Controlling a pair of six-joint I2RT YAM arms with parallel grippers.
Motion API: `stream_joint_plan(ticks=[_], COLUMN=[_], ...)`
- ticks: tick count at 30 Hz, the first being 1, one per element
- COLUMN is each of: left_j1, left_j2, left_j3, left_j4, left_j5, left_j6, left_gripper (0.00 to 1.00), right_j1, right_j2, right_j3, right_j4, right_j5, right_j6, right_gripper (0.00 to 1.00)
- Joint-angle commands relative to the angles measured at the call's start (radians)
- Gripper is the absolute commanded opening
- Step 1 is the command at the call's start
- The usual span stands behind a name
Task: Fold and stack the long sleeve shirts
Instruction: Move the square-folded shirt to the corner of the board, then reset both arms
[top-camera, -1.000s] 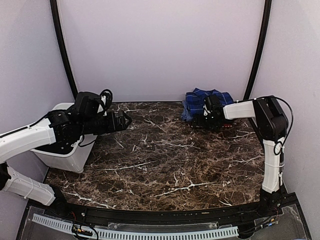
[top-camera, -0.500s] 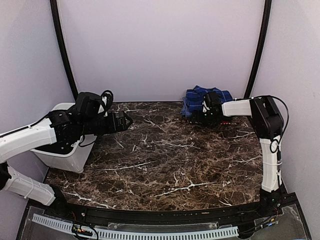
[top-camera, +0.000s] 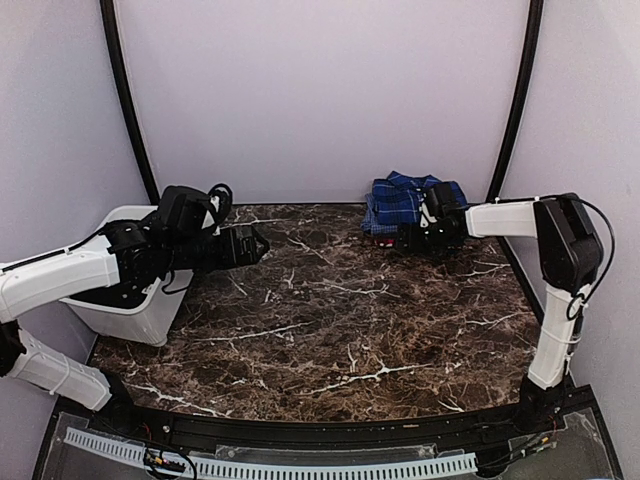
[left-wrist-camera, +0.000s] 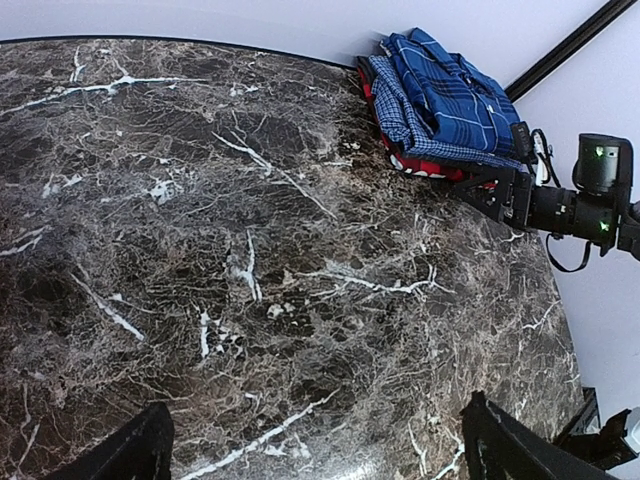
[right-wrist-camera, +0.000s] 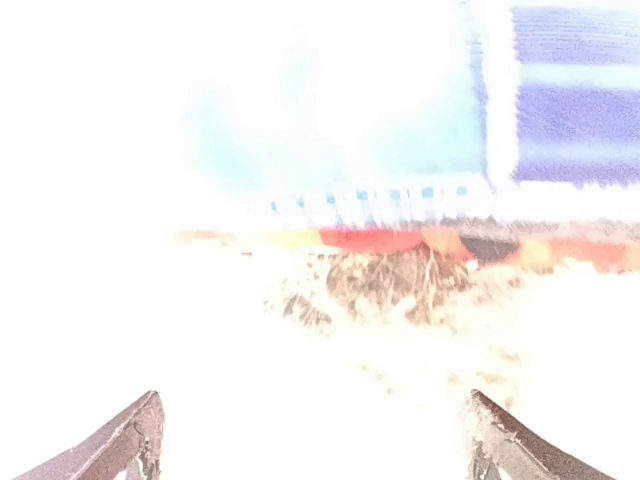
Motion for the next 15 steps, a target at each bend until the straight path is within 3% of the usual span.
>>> stream_joint_plan(ticks=[1,15], left_j1=[0.008,0.013], left_j2=[-0.007,0.01], left_j3=[0.031,0.035], left_j4=[0.01,0.005], left_j5=[0.012,0.01], left_j6=[0.023,0.039], left_gripper=[0.99,0.99], right_j1=[0.034,0.215], right_j2=[-0.116,-0.471], right_j3=[-0.079,-0.315], right_j4=[0.031,0.059], right_j5=[-0.007,0.044], right_j6=[0.017,0.059], right_gripper=[0.98,0.99])
